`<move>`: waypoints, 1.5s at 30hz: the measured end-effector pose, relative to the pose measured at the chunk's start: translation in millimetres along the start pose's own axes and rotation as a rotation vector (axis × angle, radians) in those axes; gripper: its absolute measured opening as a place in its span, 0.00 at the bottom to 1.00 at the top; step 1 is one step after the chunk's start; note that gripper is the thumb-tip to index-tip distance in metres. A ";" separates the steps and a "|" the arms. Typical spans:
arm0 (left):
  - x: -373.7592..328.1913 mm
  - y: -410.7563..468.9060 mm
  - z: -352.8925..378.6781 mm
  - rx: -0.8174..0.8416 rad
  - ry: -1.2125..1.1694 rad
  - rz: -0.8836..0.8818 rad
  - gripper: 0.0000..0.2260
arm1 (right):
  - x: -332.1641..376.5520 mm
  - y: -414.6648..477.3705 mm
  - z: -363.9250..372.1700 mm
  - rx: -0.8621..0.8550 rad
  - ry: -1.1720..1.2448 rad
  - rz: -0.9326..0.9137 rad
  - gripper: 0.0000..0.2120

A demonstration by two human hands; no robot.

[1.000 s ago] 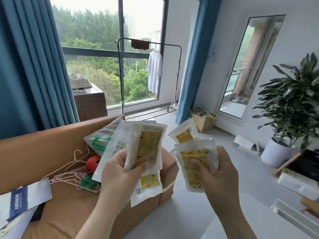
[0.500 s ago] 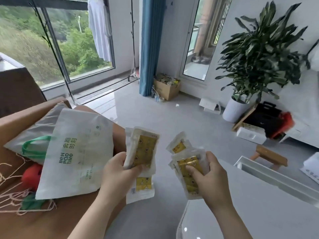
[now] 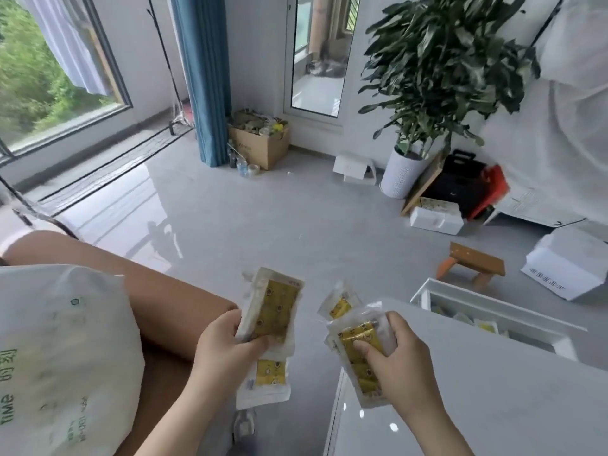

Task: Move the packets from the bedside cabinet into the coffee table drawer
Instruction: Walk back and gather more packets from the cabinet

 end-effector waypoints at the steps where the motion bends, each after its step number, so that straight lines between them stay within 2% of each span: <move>1: -7.7 19.6 6.9 0.022 0.016 0.014 0.05 | -4.4 15.1 1.6 -0.018 -0.008 0.015 0.14; 9: -88.7 161.4 53.8 0.221 0.160 0.103 0.16 | -8.6 128.7 6.0 -0.150 -0.058 0.134 0.15; 16: -150.0 250.5 124.0 0.358 0.247 0.185 0.13 | -25.8 195.9 -19.9 -0.314 -0.050 0.232 0.15; 24: -221.0 342.7 236.5 0.481 0.320 0.259 0.14 | -84.8 293.9 -65.2 -0.422 -0.020 0.346 0.14; 31: -294.7 396.4 330.4 0.554 0.419 0.319 0.12 | -127.2 377.3 -121.3 -0.478 -0.021 0.399 0.15; 37: -334.5 437.5 407.9 0.666 0.523 0.360 0.13 | -165.2 419.7 -153.1 -0.546 -0.026 0.508 0.15; 45: -415.4 504.1 529.1 0.809 0.635 0.473 0.09 | -213.0 488.4 -188.1 -0.667 -0.008 0.685 0.17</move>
Point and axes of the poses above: each hand's wrist, its own y-axis towards the middle knuckle, its own z-axis out of the palm, x = y × z, the point moved 10 cm from there along y, towards the middle knuckle, and after that the axes turned 6 degrees about -z, right-handed, at the moved point
